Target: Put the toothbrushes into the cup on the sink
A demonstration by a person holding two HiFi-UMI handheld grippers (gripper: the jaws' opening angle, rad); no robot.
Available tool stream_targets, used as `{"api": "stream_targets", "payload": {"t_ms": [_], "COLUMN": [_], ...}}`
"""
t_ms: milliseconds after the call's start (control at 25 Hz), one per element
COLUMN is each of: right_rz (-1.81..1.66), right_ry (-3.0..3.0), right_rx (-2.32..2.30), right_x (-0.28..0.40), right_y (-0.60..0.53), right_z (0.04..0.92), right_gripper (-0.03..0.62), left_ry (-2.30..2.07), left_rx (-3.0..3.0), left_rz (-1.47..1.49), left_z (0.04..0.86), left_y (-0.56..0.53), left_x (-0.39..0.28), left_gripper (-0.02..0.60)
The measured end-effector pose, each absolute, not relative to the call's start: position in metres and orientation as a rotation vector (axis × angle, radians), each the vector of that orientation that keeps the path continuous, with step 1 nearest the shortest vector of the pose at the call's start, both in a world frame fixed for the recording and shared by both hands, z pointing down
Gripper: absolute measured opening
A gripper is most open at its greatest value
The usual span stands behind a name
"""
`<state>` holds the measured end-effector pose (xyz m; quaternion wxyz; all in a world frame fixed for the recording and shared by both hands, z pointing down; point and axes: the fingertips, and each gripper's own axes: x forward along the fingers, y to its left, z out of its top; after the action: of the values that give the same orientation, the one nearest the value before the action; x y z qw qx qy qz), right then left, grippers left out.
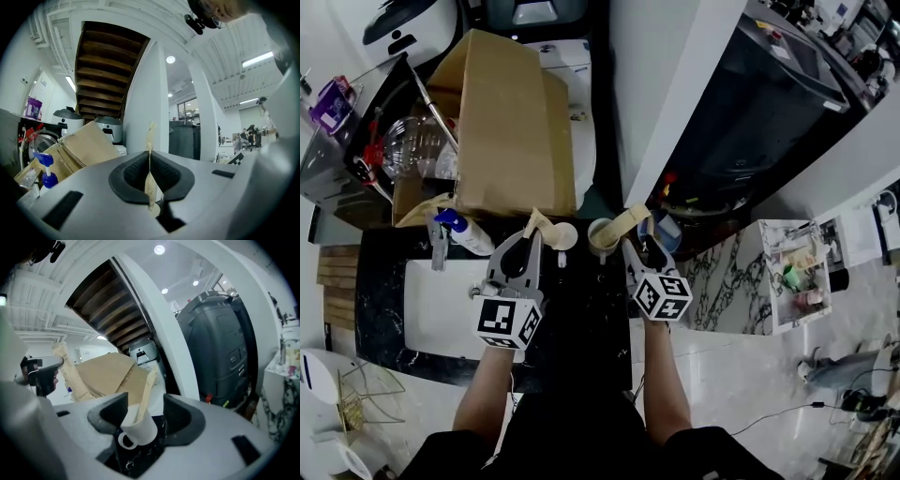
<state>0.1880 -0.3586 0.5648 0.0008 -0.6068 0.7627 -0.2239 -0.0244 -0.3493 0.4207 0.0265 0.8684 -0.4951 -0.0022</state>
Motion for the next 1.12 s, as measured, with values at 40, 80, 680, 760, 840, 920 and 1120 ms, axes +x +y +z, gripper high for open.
{"api": "stream_targets", "payload": {"t_ms": [40,80,680,760,840,920,1120], "right_rz": [-0.681,-0.661,-0.409,-0.381,-0.363,-0.352,-0.349], "right_ry": [2.386,2.378,2.381,2.387,2.392,2.398,2.413], "right_rx": [-1.923,-1.937,-1.972,-1.967,-1.959,-1.955,-1.955], "right_x": [0.191,0.193,0.179,0.176,0.171,0.167,0.158], "right_y": [-0.355,-0.351,-0.304,-0.3,-0.298,-0.295,-0.292], "right_z": [0.56,0.555,0.472,0.463,0.455,0.451,0.448], "right_gripper": [0.233,0.21,0.002,0.002,0.002,0.002,0.002], "left_ry": [-1.522,-1.515,-1.467,-1.461,-1.457,-1.451,-1.423], "left_rx": [2.691,2.699,2.744,2.743,2.739,2.735,2.734], "left_rz": [-0.014,-0.021,-0.09,-0.091,-0.091,-0.093,-0.094], "left_z": [0.419,0.417,0.402,0.404,0.406,0.409,0.415], "left_y": [-0.348,-0.346,-0.333,-0.333,-0.336,-0.339,-0.344], "left_x": [-0.024,-0.024,-0.028,-0.028,-0.029,-0.029,-0.027], "left_gripper": [0.005,0.005,0.005,0.005,0.005,0.005,0.005]}}
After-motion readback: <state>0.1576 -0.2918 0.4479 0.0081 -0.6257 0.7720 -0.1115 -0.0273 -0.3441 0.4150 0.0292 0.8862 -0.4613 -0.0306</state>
